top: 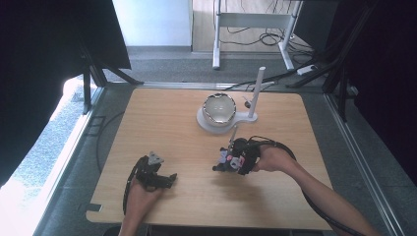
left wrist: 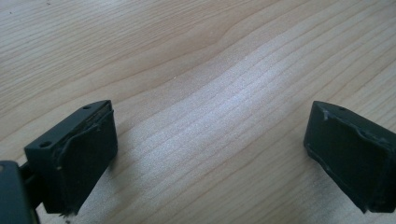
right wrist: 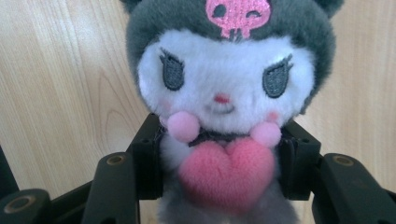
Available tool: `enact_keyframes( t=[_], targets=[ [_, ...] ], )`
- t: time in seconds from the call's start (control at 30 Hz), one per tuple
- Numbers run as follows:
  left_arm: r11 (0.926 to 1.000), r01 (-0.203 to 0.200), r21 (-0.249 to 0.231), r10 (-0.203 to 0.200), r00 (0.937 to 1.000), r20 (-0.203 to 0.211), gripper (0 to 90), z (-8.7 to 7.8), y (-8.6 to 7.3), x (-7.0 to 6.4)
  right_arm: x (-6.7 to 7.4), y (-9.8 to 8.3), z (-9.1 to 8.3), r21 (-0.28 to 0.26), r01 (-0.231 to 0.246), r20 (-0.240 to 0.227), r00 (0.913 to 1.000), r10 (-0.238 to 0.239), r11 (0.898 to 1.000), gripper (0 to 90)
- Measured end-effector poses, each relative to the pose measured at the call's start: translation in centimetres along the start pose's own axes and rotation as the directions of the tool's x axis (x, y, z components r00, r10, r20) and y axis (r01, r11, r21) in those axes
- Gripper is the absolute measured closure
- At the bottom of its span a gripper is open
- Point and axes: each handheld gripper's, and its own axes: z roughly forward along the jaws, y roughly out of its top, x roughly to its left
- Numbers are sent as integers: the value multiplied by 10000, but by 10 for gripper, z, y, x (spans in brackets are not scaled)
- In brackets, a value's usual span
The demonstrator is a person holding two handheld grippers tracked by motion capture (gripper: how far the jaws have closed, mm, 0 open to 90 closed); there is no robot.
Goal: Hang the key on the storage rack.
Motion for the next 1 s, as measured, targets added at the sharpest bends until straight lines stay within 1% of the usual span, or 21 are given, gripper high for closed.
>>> enact_keyframes(
  t=[0.2,0.27,0.3,0.33,0.43,0.53,0.63,0.67,0.73,0.77,0.83,0.87,0.9,0.97,1.0],
  targets=[
    [10000,3,4,-3,10000,5,27,0,0,0,-5,-5,-10,-115,-182,33,9998,182,9998,450],
    [10000,2,2,-2,10000,1,27,0,0,0,-9,-9,-17,-265,-247,41,9997,248,9993,450],
    [10000,2,2,-2,10000,1,27,0,0,0,-9,-9,-17,-265,-247,41,9997,248,9993,450],
    [10000,3,1,-3,10000,-1,27,0,0,0,-13,-11,-22,-317,-372,104,9992,376,9988,450],
    [10000,4,0,-4,10000,2,27,0,0,0,-17,-15,-28,-407,-428,188,9989,436,9983,450],
    [10000,1,2,-1,10000,2,27,0,0,0,-23,-20,-36,-497,-618,255,9977,631,9969,450],
    [10000,0,2,0,10000,5,27,0,0,0,-30,-27,-45,-606,-964,392,9943,989,9935,449],
    [10000,0,3,0,10000,2,27,0,0,0,-33,-29,-47,-635,-1004,432,9937,1033,9929,448],
    [10000,0,3,0,10000,4,27,0,0,0,-39,-33,-51,-637,-1266,521,9902,1300,9899,447],
    [10000,-1,2,1,10000,1,27,0,0,0,-42,-36,-53,-668,-1281,576,9896,1320,9895,448],
    [10000,0,3,0,10000,5,27,0,0,0,-45,-38,-56,-663,-1374,601,9881,1414,9883,447],
    [10000,-1,2,1,10000,0,27,0,0,0,-49,-42,-59,-693,-1591,617,9846,1634,9848,447],
    [10000,-26,26,26,10000,9,27,0,0,0,-52,-44,-61,-699,-1680,627,9830,1725,9833,447],
    [10000,-26,24,26,10000,9,27,0,0,0,-54,-45,-62,-720,-1724,623,9822,1770,9824,447],
    [10000,-24,19,24,10000,5,27,0,0,0,-57,-48,-65,-758,-1843,626,9799,1892,9799,447]
  ],
)
